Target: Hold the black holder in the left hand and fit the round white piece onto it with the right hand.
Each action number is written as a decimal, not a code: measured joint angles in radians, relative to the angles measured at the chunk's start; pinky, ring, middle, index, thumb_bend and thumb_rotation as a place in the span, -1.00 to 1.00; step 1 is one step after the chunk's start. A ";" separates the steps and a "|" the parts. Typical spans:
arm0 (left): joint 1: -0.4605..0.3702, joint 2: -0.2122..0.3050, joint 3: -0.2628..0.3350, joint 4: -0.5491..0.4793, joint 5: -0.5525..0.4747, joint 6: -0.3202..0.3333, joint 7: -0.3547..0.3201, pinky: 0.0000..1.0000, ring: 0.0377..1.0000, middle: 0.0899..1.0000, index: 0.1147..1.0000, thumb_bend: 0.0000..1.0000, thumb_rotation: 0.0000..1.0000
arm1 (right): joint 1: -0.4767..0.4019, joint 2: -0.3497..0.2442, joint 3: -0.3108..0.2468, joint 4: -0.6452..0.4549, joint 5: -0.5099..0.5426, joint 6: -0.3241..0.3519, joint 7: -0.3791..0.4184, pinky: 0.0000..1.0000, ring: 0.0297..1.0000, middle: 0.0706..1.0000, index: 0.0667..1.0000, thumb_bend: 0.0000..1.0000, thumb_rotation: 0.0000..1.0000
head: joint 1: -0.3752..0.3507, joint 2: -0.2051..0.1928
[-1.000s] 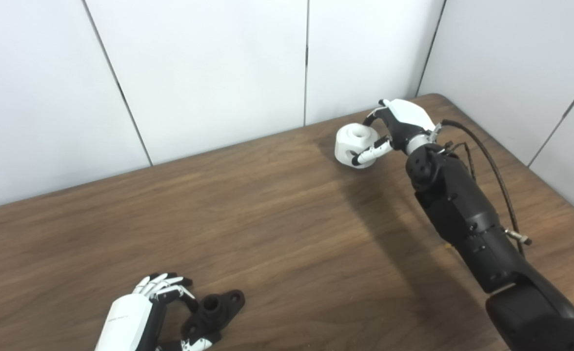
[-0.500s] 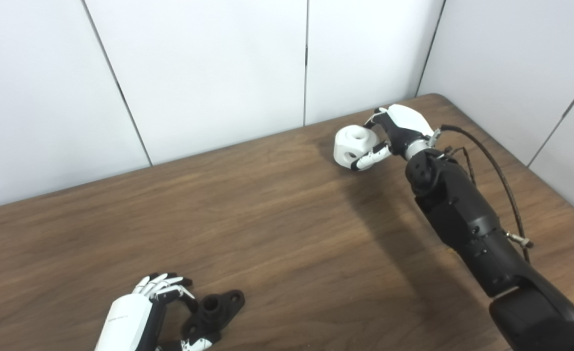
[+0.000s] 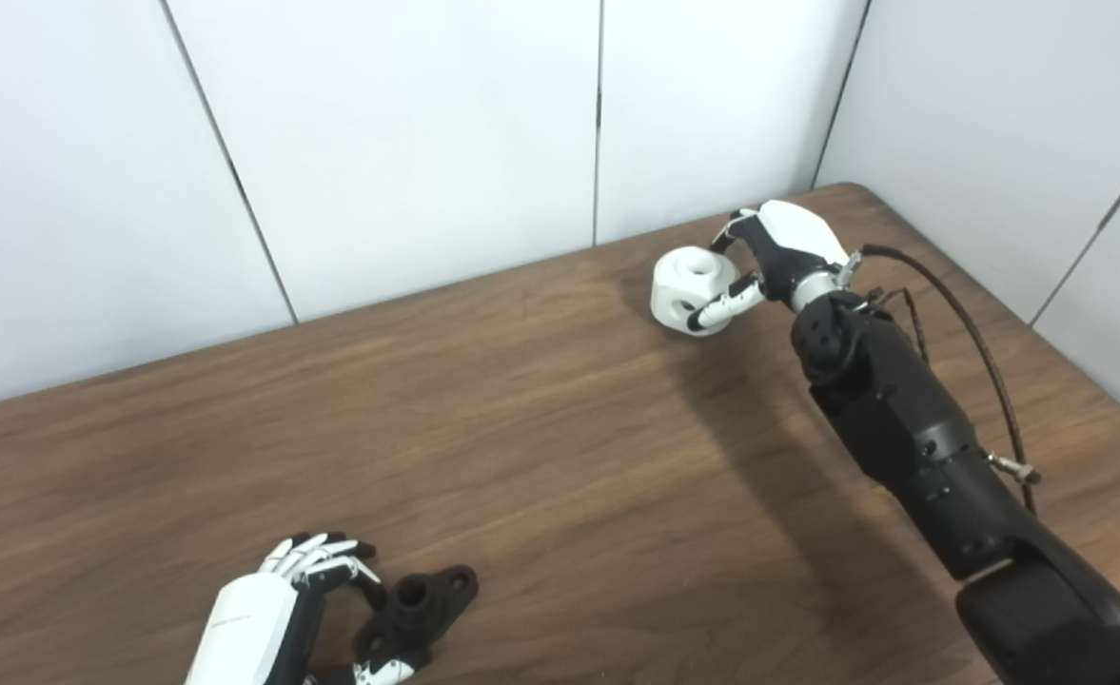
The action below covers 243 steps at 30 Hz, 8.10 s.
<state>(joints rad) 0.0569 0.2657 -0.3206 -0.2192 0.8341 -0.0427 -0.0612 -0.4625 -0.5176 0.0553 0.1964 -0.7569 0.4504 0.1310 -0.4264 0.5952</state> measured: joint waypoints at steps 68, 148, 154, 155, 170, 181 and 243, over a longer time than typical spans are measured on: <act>-0.011 -0.066 -0.078 0.000 0.113 0.081 0.026 0.95 0.75 0.53 -0.16 0.05 -0.89 | 0.113 0.120 0.062 -0.782 -0.055 0.018 0.691 1.00 0.89 0.67 -0.11 0.05 -0.72 | 0.413 0.129; -0.037 -0.111 -0.113 0.002 0.146 0.122 -0.010 0.97 0.77 0.53 -0.16 0.05 -0.89 | 0.174 0.223 0.243 -0.781 -0.052 -0.028 0.617 1.00 0.95 0.67 -0.11 0.05 -0.72 | 0.529 0.195; -0.038 -0.111 -0.115 0.004 0.146 0.122 -0.008 0.97 0.76 0.52 -0.16 0.05 -0.89 | 0.174 0.232 0.243 -0.781 -0.051 -0.026 0.617 1.00 0.96 0.67 -0.11 0.05 -0.73 | 0.529 0.196; -0.038 -0.111 -0.115 0.004 0.146 0.122 -0.008 0.97 0.76 0.52 -0.16 0.05 -0.89 | 0.175 0.233 0.243 -0.781 -0.051 -0.026 0.617 1.00 0.96 0.67 -0.11 0.05 -0.73 | 0.529 0.196; -0.038 -0.111 -0.116 0.003 0.146 0.122 -0.008 0.99 0.76 0.53 -0.16 0.05 -0.89 | 0.183 0.240 0.248 -0.781 -0.053 -0.026 0.617 1.00 0.94 0.67 -0.11 0.05 -0.73 | 0.523 0.206; -0.038 -0.111 -0.115 0.002 0.145 0.123 -0.012 0.99 0.76 0.53 -0.16 0.05 -0.89 | 0.189 0.240 0.248 -0.781 -0.053 -0.026 0.611 1.00 0.94 0.67 -0.11 0.05 -0.73 | 0.511 0.209; -0.036 -0.105 -0.116 -0.018 0.145 0.143 -0.032 0.98 0.75 0.52 -0.16 0.05 -0.89 | 0.206 0.227 0.267 -0.781 -0.036 -0.027 0.574 1.00 0.97 0.69 -0.09 0.05 -0.71 | 0.485 0.215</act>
<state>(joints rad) 0.0207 0.1612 -0.4365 -0.2372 0.9789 0.1002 -0.0928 -0.2567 -0.2902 0.3223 -0.5845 -0.7932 0.4234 0.7047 0.0583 0.8099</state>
